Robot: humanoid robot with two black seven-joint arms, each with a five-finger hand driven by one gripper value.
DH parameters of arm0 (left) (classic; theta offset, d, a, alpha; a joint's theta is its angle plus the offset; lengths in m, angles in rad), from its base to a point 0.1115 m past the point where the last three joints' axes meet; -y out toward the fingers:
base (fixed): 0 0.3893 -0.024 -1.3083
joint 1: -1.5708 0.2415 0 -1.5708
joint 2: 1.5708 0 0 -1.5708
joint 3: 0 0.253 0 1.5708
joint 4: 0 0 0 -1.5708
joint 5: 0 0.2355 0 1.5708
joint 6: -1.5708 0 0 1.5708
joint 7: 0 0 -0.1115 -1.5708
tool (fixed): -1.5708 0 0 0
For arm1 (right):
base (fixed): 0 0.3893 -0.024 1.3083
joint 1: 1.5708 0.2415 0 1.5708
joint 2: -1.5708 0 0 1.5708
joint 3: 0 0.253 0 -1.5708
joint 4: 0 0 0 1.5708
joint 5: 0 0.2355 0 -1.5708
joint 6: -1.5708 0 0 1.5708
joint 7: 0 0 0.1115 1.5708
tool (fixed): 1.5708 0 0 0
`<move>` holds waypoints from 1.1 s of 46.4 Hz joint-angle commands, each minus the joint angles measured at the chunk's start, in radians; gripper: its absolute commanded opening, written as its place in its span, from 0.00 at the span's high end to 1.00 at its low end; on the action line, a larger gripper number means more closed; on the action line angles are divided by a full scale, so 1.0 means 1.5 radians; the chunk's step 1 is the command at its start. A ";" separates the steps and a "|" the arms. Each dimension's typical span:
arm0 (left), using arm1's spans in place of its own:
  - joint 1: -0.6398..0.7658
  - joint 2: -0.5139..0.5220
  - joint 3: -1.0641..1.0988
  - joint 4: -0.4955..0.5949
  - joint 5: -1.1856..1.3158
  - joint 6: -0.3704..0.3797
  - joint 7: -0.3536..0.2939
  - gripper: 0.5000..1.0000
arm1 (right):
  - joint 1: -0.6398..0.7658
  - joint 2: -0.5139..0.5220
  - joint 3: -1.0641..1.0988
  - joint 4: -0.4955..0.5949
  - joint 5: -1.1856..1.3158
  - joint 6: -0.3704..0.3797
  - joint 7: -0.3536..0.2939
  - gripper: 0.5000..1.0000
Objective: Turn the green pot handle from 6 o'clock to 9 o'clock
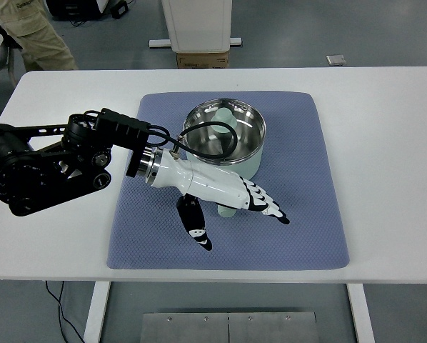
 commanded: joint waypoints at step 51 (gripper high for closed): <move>-0.011 -0.032 0.056 0.032 0.076 0.000 0.000 0.00 | 0.000 0.000 0.000 0.000 0.000 0.000 0.000 0.00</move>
